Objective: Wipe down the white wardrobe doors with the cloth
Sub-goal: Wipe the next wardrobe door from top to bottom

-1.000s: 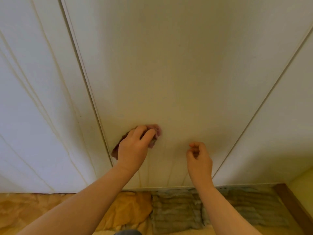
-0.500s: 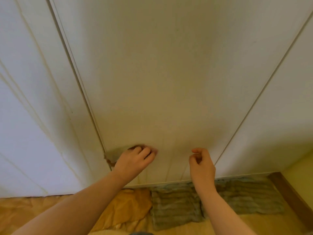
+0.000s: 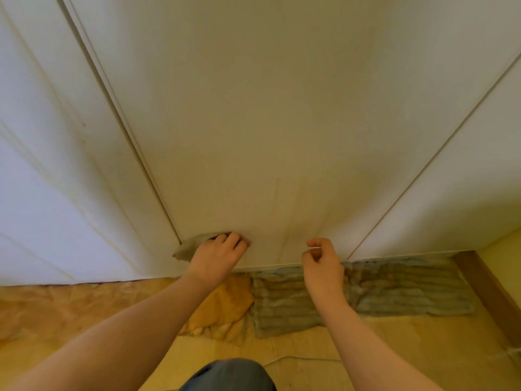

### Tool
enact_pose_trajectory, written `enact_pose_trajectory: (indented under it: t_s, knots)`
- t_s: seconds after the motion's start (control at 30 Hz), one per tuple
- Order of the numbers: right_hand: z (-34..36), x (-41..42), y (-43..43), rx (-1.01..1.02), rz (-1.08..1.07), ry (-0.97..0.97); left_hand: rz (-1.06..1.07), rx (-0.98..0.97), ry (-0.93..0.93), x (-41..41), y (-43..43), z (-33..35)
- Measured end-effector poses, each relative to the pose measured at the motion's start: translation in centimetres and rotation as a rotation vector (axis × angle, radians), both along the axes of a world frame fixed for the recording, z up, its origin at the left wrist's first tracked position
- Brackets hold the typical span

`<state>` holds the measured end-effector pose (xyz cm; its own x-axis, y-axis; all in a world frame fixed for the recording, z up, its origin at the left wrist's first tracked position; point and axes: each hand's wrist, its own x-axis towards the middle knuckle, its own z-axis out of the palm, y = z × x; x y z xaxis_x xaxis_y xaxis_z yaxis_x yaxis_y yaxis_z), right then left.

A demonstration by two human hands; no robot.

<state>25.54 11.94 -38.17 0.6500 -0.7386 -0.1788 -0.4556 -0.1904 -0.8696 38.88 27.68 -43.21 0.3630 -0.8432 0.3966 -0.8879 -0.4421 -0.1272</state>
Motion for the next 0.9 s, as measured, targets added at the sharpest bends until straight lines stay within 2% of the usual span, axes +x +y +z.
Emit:
enact_pose_trajectory:
  t_s: [0.13,0.2,0.27,0.33,0.4,0.57,0.63,0.73,0.83,0.9]
  knots:
    - [-0.8,-0.4,0.2,0.022,0.007,0.018,0.064,-0.245,-0.030,-0.7,-0.8,2.2]
    - [-0.9,-0.4,0.1,0.037,0.002,0.010,0.072,-0.300,-0.048,-0.7,-1.2,2.0]
    - [-1.3,-0.4,0.1,0.056,0.004,0.007,0.014,-0.204,-0.061,-0.8,-1.5,0.2]
    - [-1.5,-0.8,0.0,0.068,0.016,0.017,0.006,-0.031,-0.012,-0.9,-1.7,-1.5]
    - [-1.4,-1.1,-0.6,0.057,0.014,0.023,0.044,-0.004,0.070,-0.9,-1.8,-1.2]
    - [-1.2,-1.4,-2.2,0.025,-0.078,0.046,0.107,-0.334,0.152,-1.9,-3.3,3.3]
    - [-0.7,-0.9,-2.6,0.038,-0.093,0.030,0.158,-0.358,0.254,-1.8,-4.9,5.4]
    - [-0.1,-0.5,-2.8,0.036,-0.102,0.008,0.050,-0.277,0.219,-1.9,-5.4,5.5]
    - [0.5,-0.5,-2.6,0.039,-0.086,-0.007,-0.115,-0.097,-0.116,-1.4,-4.2,3.3]
    - [0.9,-0.7,-2.6,0.051,-0.085,-0.010,-0.091,-0.147,-0.160,-1.5,-4.6,3.5]
